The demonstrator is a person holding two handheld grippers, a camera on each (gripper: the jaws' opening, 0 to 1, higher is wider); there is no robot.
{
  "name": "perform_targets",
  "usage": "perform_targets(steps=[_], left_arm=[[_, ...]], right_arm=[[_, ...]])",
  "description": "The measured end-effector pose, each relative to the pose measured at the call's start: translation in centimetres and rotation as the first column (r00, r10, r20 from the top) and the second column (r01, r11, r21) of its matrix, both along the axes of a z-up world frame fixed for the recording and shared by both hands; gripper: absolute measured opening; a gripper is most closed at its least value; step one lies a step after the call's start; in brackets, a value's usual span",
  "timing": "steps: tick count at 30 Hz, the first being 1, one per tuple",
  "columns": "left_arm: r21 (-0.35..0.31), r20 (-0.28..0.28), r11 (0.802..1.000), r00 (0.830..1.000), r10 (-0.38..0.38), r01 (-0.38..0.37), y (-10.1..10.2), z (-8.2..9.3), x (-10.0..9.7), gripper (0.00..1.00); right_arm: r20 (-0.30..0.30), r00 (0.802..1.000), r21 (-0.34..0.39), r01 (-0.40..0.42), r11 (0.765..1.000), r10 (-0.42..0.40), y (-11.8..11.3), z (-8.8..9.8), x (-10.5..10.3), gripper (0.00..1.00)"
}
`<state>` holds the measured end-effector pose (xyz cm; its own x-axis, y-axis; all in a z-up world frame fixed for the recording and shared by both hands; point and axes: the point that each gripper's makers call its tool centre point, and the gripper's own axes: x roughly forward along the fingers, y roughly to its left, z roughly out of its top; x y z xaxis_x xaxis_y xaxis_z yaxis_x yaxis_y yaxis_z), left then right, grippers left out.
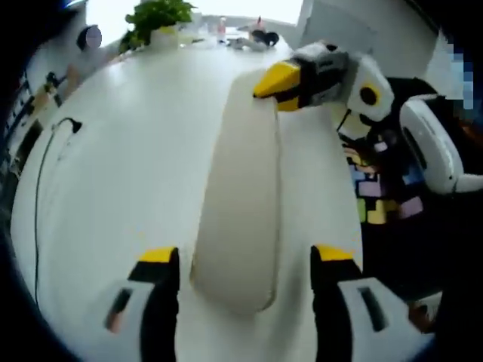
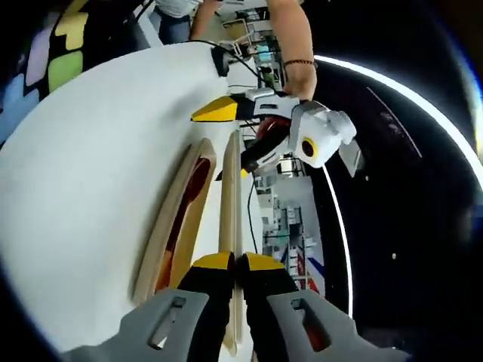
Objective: Arrange the utensils inside the cutlery case until each visible utensil rests in its matching compartment.
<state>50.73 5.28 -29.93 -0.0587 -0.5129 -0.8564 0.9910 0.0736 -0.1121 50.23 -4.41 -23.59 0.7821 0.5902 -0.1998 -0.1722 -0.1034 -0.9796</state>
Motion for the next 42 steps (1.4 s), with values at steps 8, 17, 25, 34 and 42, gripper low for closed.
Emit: perform_targets(steps=[8, 17, 25, 34, 42], left_arm=[[0.036, -0.007, 0.999, 1.0, -0.007, 0.007, -0.3, -1.2, 0.5, 0.69], [0.059, 0.006, 0.998, 1.0, 0.013, -0.014, -0.2, -2.1, 1.5, 0.56], [0.078, 0.017, 0.997, 1.0, 0.021, -0.022, -0.2, -2.1, 1.8, 0.49], [0.111, 0.056, 0.994, 0.998, -0.008, 0.001, -0.1, -2.3, 1.7, 0.48], [0.124, 0.074, 0.992, 0.997, -0.016, 0.007, 0.0, -2.4, 1.7, 0.47]], right_arm=[[0.122, 0.992, -0.107, -0.008, 0.994, 0.021, 0.9, -0.6, 0.1, 0.03], [0.19, 0.982, -0.154, 0.015, 0.988, 0.015, 0.6, -1.2, 0.2, 0.03], [0.206, 0.978, -0.192, -0.004, 0.981, 0.045, 0.2, -1.8, 0.1, 0.04], [0.16, 0.984, -0.255, -0.041, 0.966, 0.084, -0.6, -3.3, -0.8, 0.08], [0.121, 0.99, -0.259, -0.037, 0.965, 0.07, -2.6, -4.1, -1.3, 0.1]])
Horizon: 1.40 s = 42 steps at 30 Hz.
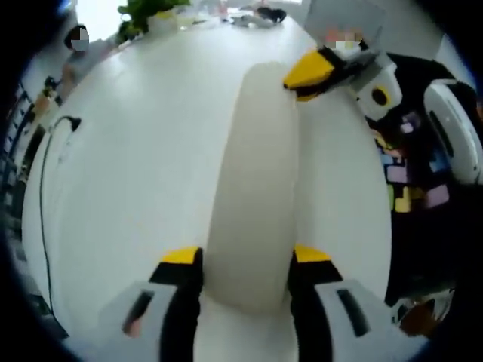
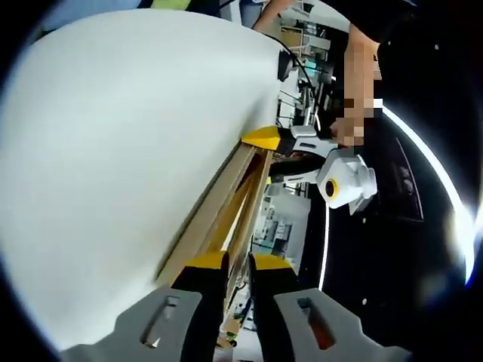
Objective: Arrange the utensils inside the cutlery case until each visible utensil rests in its matching compartment.
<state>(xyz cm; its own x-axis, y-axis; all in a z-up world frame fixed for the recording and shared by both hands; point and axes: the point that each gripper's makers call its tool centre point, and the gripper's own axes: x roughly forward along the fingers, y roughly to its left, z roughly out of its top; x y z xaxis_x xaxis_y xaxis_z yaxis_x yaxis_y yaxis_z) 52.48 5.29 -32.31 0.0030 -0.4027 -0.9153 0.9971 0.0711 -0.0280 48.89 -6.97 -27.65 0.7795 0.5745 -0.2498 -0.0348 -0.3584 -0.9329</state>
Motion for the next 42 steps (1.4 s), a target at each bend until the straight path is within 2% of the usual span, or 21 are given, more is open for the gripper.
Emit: perform_targets(steps=[4, 9, 11, 13, 16, 18, 21, 23, 25, 27, 28, 29, 31, 32, 33, 34, 35, 37, 38, 41, 42], left_arm=[[-0.003, 0.001, 1.0, 1.0, -0.001, 0.001, 0.0, 0.0, 0.0, 0.47], [-0.013, 0.006, 1.0, 1.0, -0.007, 0.007, 0.0, 0.0, 0.1, 0.46], [-0.014, 0.007, 1.0, 1.0, -0.011, 0.011, 0.0, 0.0, 0.2, 0.46], [-0.014, 0.01, 1.0, 1.0, -0.015, 0.015, 0.0, 0.0, 0.2, 0.46], [-0.017, 0.012, 1.0, 1.0, -0.019, 0.02, 0.0, 0.0, 0.2, 0.46], [-0.022, 0.014, 1.0, 1.0, -0.021, 0.021, 0.0, 0.0, 0.2, 0.46], [-0.027, 0.015, 0.999, 1.0, -0.02, 0.02, 0.0, 0.0, 0.2, 0.46], [-0.03, 0.017, 0.999, 1.0, -0.019, 0.019, 0.0, 0.0, 0.2, 0.46], [-0.032, 0.018, 0.999, 1.0, -0.018, 0.019, 0.0, 0.0, 0.2, 0.46], [-0.031, 0.02, 0.999, 1.0, -0.021, 0.021, 0.0, -0.1, 0.2, 0.46], [-0.032, 0.02, 0.999, 1.0, -0.022, 0.022, 0.0, -0.1, 0.2, 0.46], [-0.032, 0.02, 0.999, 1.0, -0.022, 0.022, 0.0, -0.1, 0.2, 0.46], [-0.033, 0.021, 0.999, 1.0, -0.021, 0.022, 0.0, -0.1, 0.2, 0.46], [-0.034, 0.021, 0.999, 1.0, -0.021, 0.022, 0.0, -0.1, 0.2, 0.46], [-0.035, 0.021, 0.999, 1.0, -0.022, 0.022, 0.0, -0.1, 0.2, 0.46], [-0.035, 0.021, 0.999, 1.0, -0.022, 0.023, 0.0, -0.1, 0.2, 0.46], [-0.036, 0.021, 0.999, 1.0, -0.023, 0.024, 0.0, -0.1, 0.2, 0.46], [-0.036, 0.021, 0.999, 1.0, -0.023, 0.024, 0.0, -0.1, 0.2, 0.46], [-0.037, 0.021, 0.999, 1.0, -0.023, 0.024, -0.1, -0.1, 0.2, 0.46], [-0.039, 0.022, 0.999, 1.0, -0.021, 0.022, -0.1, -0.1, 0.2, 0.46], [-0.04, 0.021, 0.999, 1.0, -0.021, 0.021, -0.1, -0.1, 0.2, 0.46]], right_arm=[[-0.015, 0.999, 0.001, 0.031, 1.0, -0.031, -1.3, -0.4, 0.0, 0.11], [-0.053, 0.999, 0.047, 0.008, 0.999, -0.006, -2.3, -0.7, -1.2, 0.1], [-0.119, 0.993, 0.092, 0.008, 0.996, 0.003, -2.5, -0.9, -1.5, 0.1], [-0.24, 0.97, 0.194, 0.009, 0.981, 0.039, -2.8, -0.6, -1.5, 0.11], [-0.324, 0.945, 0.302, 0.07, 0.951, 0.033, -3.9, 1.0, -0.3, 0.16], [-0.393, 0.918, 0.359, 0.098, 0.928, 0.055, -4.2, 1.4, 0.2, 0.18], [-0.52, 0.849, 0.445, 0.175, 0.878, 0.094, -4.9, 1.9, 1.2, 0.21], [-0.594, 0.793, 0.493, 0.227, 0.84, 0.134, -5.0, 2.0, 1.6, 0.23], [-0.668, 0.727, 0.5, 0.28, 0.819, 0.159, -5.2, 1.7, 1.8, 0.26], [-0.742, 0.638, 0.516, 0.349, 0.782, 0.206, -5.3, 1.6, 2.2, 0.28], [-0.773, 0.586, 0.539, 0.408, 0.736, 0.241, -5.5, 1.9, 2.6, 0.27], [-0.806, 0.52, 0.55, 0.478, 0.685, 0.284, -5.7, 2.0, 2.8, 0.24], [-0.86, 0.375, 0.51, 0.611, 0.605, 0.346, -6.6, 1.7, 3.3, 0.22], [-0.872, 0.318, 0.487, 0.65, 0.584, 0.372, -6.9, 1.4, 3.4, 0.22], [-0.874, 0.261, 0.467, 0.682, 0.563, 0.409, -7.1, 1.3, 3.3, 0.22], [-0.879, 0.205, 0.429, 0.735, 0.525, 0.431, -7.4, 0.9, 3.4, 0.22], [-0.872, 0.161, 0.406, 0.765, 0.5, 0.462, -7.6, 0.6, 3.4, 0.22], [-0.848, 0.052, 0.317, 0.848, 0.425, 0.527, -8.0, -0.1, 3.4, 0.21], [-0.814, -0.011, 0.252, 0.894, 0.37, 0.581, -8.1, -0.4, 3.4, 0.19], [-0.762, -0.103, 0.138, 0.939, 0.316, 0.64, -8.3, -1.4, 3.0, 0.16], [-0.75, -0.113, 0.126, 0.943, 0.308, 0.652, -8.3, -1.7, 3.0, 0.15]])
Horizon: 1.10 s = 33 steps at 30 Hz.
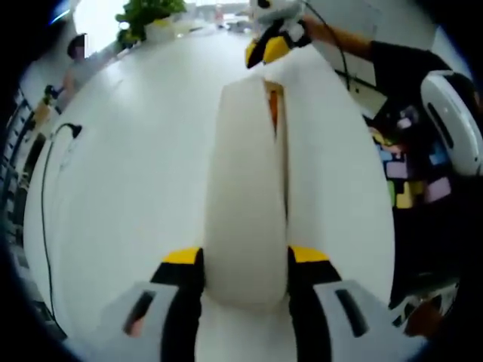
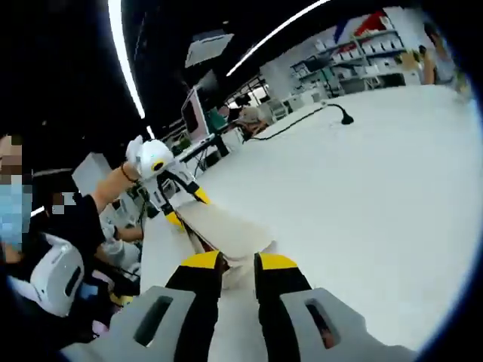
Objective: Arrange the utensils inside the cutlery case until each visible utensil rests in its matching compartment.
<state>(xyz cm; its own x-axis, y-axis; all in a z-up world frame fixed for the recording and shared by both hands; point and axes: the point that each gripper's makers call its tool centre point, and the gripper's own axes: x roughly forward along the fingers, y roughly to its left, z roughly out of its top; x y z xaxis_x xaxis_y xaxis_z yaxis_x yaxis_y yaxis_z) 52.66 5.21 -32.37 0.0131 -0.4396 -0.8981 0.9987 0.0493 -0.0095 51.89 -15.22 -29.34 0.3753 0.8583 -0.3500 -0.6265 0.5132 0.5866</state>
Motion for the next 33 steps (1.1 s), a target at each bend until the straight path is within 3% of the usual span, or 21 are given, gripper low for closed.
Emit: perform_targets(steps=[4, 9, 13, 22, 33], left_arm=[[-0.003, -0.001, 1.0, 1.0, -0.002, 0.002, 0.0, 0.0, 0.0, 0.46], [-0.008, -0.001, 1.0, 1.0, -0.004, 0.004, 0.0, 0.0, 0.1, 0.46], [-0.013, 0.0, 1.0, 1.0, -0.005, 0.005, 0.0, 0.1, 0.0, 0.46], [-0.019, 0.0, 1.0, 1.0, -0.009, 0.009, 0.0, 0.1, 0.0, 0.46], [-0.017, -0.001, 1.0, 1.0, -0.007, 0.007, -0.1, 0.1, -0.1, 0.47]], right_arm=[[-0.149, 0.987, 0.055, 0.063, 0.997, -0.054, 0.1, -1.0, -0.2, 0.14], [-0.252, 0.966, 0.112, 0.092, 0.989, -0.061, 0.7, -1.1, -0.2, 0.1], [-0.302, 0.952, 0.165, 0.111, 0.98, -0.057, 1.1, -1.0, -0.3, 0.07], [-0.342, 0.938, 0.197, 0.129, 0.972, -0.055, 1.2, -1.0, -0.7, 0.02], [-0.29, 0.954, 0.209, 0.139, 0.968, -0.074, 1.1, -0.1, -2.1, 0.0]])
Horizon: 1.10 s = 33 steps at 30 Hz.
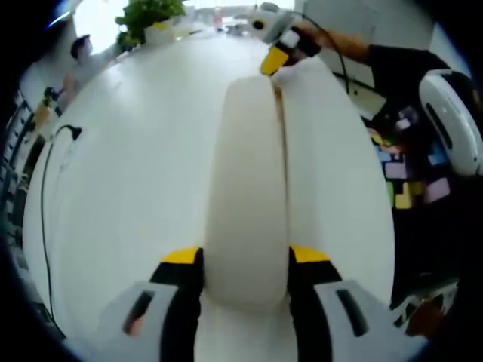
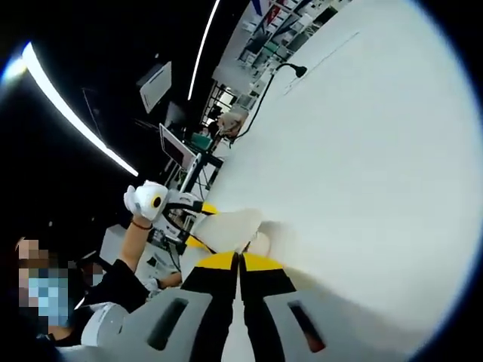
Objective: Arrange the utensils inside the cutlery case until each visible utensil rests in its matching compartment.
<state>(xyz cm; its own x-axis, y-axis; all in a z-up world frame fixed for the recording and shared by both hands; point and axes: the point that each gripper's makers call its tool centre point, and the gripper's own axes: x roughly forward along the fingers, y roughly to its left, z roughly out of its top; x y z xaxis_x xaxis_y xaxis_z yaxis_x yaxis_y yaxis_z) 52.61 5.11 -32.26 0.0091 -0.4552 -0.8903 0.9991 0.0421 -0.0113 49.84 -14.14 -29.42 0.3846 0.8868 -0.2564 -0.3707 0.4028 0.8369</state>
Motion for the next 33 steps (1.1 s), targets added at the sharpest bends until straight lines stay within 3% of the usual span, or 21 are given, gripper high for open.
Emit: perform_targets(steps=[17, 23, 28, 33], left_arm=[[0.02, 0.002, 1.0, 1.0, -0.003, 0.003, -0.1, -0.1, -0.1, 0.47], [0.021, 0.001, 1.0, 1.0, 0.0, 0.0, -0.1, -0.1, -0.1, 0.47], [0.018, -0.008, 1.0, 1.0, 0.009, -0.009, -0.1, -0.1, -0.1, 0.47], [0.02, -0.009, 1.0, 1.0, 0.009, -0.009, -0.1, -0.1, -0.1, 0.47]], right_arm=[[0.039, 0.999, -0.043, 0.032, 0.999, -0.03, -0.4, -0.7, -1.1, 0.0], [0.104, 0.995, -0.111, 0.006, 0.994, 0.005, -0.6, -0.5, -1.1, 0.0], [0.206, 0.977, -0.201, -0.017, 0.979, 0.059, -0.5, -0.1, -0.8, 0.0], [0.359, 0.916, -0.344, -0.05, 0.938, 0.181, -0.2, 0.6, -0.3, 0.12]])
